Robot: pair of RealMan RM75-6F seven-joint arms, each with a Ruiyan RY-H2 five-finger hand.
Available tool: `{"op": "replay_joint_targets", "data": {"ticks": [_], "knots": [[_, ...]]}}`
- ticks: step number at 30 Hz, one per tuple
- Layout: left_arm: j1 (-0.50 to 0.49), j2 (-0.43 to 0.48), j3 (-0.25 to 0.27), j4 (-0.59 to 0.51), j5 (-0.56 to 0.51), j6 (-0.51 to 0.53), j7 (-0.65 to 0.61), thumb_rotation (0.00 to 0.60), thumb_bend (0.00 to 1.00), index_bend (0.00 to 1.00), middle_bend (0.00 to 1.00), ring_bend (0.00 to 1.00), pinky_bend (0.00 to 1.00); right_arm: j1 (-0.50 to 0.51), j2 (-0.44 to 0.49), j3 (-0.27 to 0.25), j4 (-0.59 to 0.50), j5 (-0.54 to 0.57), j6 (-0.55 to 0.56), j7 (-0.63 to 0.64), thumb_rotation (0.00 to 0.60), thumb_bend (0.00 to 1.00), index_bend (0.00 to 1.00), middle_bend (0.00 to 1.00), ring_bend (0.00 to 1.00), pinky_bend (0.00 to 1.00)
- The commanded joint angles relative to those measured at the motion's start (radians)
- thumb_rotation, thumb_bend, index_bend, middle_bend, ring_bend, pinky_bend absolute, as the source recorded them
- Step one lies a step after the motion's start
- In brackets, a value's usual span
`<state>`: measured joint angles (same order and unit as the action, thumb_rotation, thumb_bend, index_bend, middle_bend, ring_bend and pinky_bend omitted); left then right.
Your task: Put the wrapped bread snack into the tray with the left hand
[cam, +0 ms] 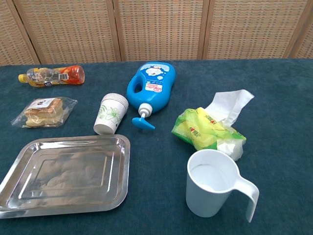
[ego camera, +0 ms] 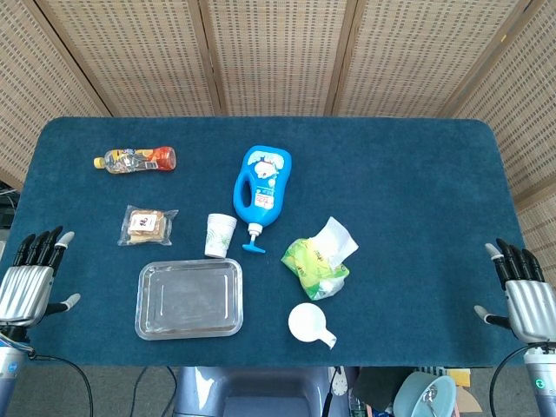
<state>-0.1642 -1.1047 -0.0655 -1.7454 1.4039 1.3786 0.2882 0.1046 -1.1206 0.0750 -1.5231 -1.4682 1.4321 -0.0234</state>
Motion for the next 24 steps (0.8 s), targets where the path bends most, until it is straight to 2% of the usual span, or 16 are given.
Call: {"op": "replay_joint_targets", "data": {"ticks": [1,4,6,12,24], "knots": [[-0.004,0.011,0.000,-0.014,0.001,-0.004,0.009,0.600,0.15,0.00,0.00,0.00,0.00,0.000,0.000,-0.001,0.000,-0.002,0.002,0.000,0.600,0.13,0.00,0.00,0.00,0.00],[-0.017,0.035,0.000,-0.044,-0.012,-0.036,0.003,0.600,0.15,0.00,0.00,0.00,0.00,0.000,0.002,0.000,0.000,-0.002,0.003,0.000,0.600,0.13,0.00,0.00,0.00,0.00],[-0.047,0.077,-0.005,-0.085,-0.059,-0.115,-0.030,0.600,0.16,0.00,0.00,0.00,0.00,-0.001,0.007,0.003,0.010,0.004,0.001,0.014,0.600,0.13,0.00,0.00,0.00,0.00],[-0.103,0.144,-0.018,-0.128,-0.164,-0.236,-0.022,0.600,0.17,0.00,0.00,0.00,0.00,-0.001,0.002,0.002,0.038,0.010,-0.008,0.046,0.600,0.13,0.00,0.00,0.00,0.00],[-0.282,0.168,-0.067,-0.038,-0.501,-0.471,0.082,0.600,0.22,0.00,0.00,0.00,0.00,0.010,-0.011,0.006,0.071,0.011,-0.023,0.079,0.600,0.13,0.00,0.00,0.00,0.00]]}}
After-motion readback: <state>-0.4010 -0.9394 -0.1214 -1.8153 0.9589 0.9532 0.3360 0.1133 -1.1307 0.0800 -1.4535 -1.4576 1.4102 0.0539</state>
